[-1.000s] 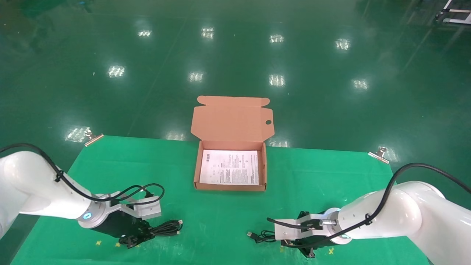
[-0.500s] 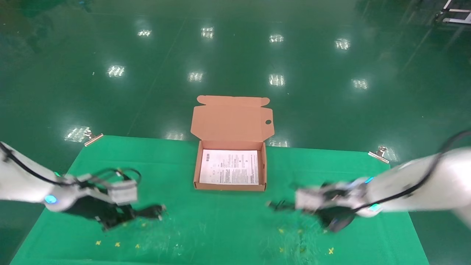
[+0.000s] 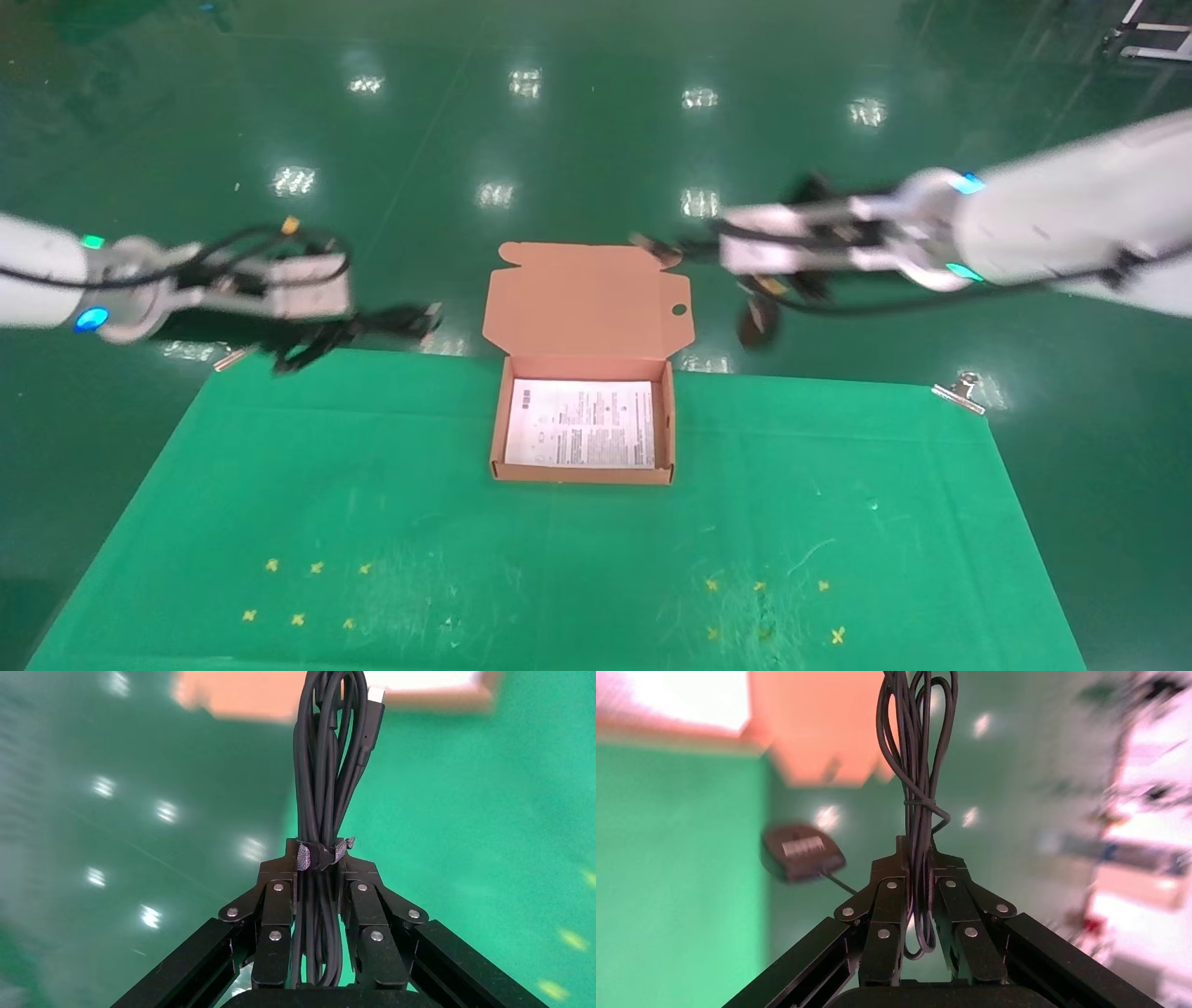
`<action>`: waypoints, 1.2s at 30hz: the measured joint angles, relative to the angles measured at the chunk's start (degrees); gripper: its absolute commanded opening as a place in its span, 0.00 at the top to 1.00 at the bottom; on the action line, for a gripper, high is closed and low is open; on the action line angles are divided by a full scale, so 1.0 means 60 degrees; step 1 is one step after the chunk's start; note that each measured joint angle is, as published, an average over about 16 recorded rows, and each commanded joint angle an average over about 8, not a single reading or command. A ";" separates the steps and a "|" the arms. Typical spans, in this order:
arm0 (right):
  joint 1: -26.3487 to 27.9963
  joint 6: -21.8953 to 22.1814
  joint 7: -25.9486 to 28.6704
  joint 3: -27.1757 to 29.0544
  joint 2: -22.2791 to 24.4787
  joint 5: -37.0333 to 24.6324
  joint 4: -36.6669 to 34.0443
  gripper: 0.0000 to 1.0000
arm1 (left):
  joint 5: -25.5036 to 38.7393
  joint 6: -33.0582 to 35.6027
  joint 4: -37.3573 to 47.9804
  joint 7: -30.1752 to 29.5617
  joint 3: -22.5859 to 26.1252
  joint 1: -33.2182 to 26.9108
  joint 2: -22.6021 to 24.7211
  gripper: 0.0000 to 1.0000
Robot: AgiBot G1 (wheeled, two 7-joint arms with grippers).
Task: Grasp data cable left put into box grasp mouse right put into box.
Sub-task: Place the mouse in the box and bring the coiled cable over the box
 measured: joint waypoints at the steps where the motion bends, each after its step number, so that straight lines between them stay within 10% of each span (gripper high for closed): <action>1: 0.0106 0.0222 -0.0168 0.0056 -0.0205 0.0042 -0.0176 1.00 | 0.0011 -0.0105 -0.0210 -0.0082 -0.0031 -0.0039 0.0040 1.00; 17: 0.1157 0.2531 -0.3441 0.0537 -0.2898 0.1849 -0.3465 1.00 | 0.0868 -0.1424 -0.2169 -0.1360 -0.0101 -0.0349 0.0757 1.00; 36: -0.0003 0.3045 -0.3330 0.0016 -0.3032 0.2778 -0.3808 1.00 | 0.1901 -0.1361 -0.2254 -0.2244 0.0140 0.0127 0.0192 1.00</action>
